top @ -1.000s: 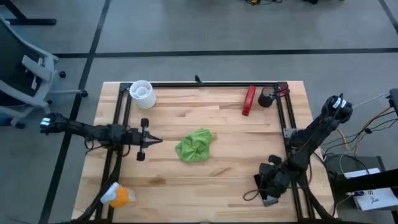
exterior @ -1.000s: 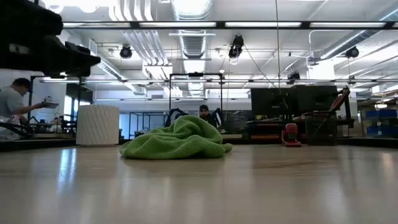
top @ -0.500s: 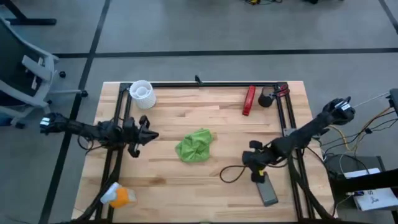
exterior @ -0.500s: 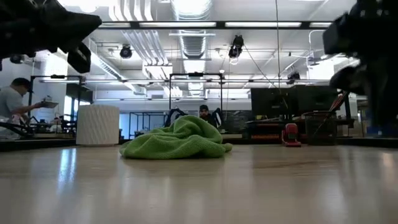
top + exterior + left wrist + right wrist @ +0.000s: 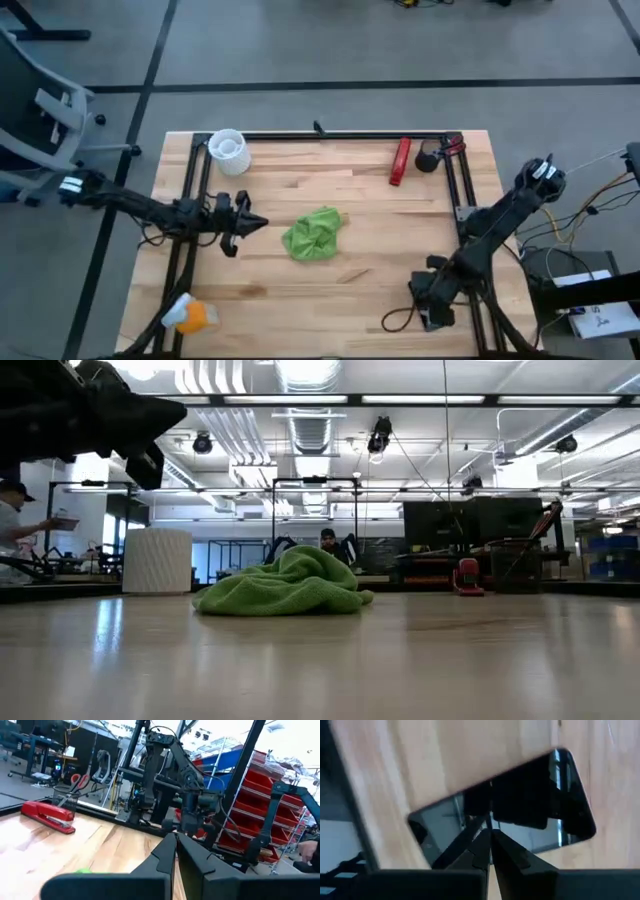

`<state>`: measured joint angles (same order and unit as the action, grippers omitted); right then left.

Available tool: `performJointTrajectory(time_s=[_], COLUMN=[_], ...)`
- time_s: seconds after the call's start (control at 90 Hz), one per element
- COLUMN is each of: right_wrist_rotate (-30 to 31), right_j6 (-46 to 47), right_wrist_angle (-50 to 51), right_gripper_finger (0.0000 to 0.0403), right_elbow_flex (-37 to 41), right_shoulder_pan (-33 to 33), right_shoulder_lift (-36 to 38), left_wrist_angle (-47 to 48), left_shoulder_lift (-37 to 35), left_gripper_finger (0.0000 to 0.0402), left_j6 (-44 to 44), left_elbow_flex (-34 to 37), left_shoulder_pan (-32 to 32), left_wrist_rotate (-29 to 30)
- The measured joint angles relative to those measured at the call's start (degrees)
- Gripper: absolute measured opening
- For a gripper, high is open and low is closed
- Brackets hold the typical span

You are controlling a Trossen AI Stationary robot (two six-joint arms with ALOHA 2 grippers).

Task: Apply microfiber cloth
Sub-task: Spray the front and back of the cellphone using the cleaning bottle

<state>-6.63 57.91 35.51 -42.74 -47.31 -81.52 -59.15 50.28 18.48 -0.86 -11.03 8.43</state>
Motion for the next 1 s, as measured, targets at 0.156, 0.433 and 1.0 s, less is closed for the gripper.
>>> performJointTrajectory(time_s=[0.156, 0.433, 1.0], right_wrist_rotate=[1.5, 9.1, 21.5], right_j6=[-2.4, -13.6, -48.8], right_wrist_angle=[-0.5, -5.8, -22.0], right_gripper_finger=[0.0000, 0.0000, 0.0000], right_elbow_flex=[-0.1, -0.2, 0.1], right_shoulder_pan=[1.2, 6.9, 27.0], right_shoulder_lift=[-4.0, -5.7, -8.4], left_wrist_angle=[-7.4, -13.8, 1.6], left_shoulder_lift=[8.3, 22.2, 45.0], left_gripper_finger=[0.0002, 0.0002, 0.0003], left_j6=[-0.4, -3.2, -10.9], left_elbow_flex=[0.0, -5.5, -31.7], left_shoulder_pan=[-0.2, -0.2, -0.2], left_wrist_rotate=[-0.1, -0.6, 4.1])
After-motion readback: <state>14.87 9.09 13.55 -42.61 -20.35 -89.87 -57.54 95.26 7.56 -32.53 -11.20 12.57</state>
